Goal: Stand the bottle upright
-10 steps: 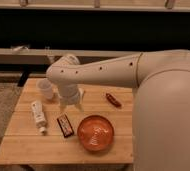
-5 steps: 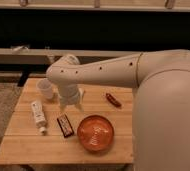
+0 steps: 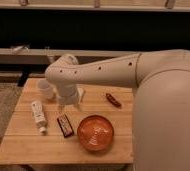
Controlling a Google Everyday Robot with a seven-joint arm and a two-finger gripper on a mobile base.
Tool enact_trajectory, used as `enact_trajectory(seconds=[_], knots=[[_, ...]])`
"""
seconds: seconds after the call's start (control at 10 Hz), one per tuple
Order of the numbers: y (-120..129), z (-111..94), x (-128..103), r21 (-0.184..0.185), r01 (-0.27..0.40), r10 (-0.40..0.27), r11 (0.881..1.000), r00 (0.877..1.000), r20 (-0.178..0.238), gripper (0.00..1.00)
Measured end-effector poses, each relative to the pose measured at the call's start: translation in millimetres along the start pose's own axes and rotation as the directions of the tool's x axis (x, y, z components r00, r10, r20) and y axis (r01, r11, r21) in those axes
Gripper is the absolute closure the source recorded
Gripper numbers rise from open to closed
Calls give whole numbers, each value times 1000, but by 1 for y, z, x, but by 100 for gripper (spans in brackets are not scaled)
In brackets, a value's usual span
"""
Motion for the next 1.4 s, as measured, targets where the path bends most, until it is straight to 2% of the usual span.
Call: enact_trajectory(seconds=[0.2, 0.6, 1.0, 1.4], knots=[[47, 0, -13, -29, 66, -65, 997, 997, 31, 35], [124, 8, -25, -53, 167, -163, 985, 984, 71, 35], [169, 37, -28, -34, 242, -239, 970, 968, 80, 35], [173, 70, -34, -24, 246, -245, 969, 968, 54, 35]])
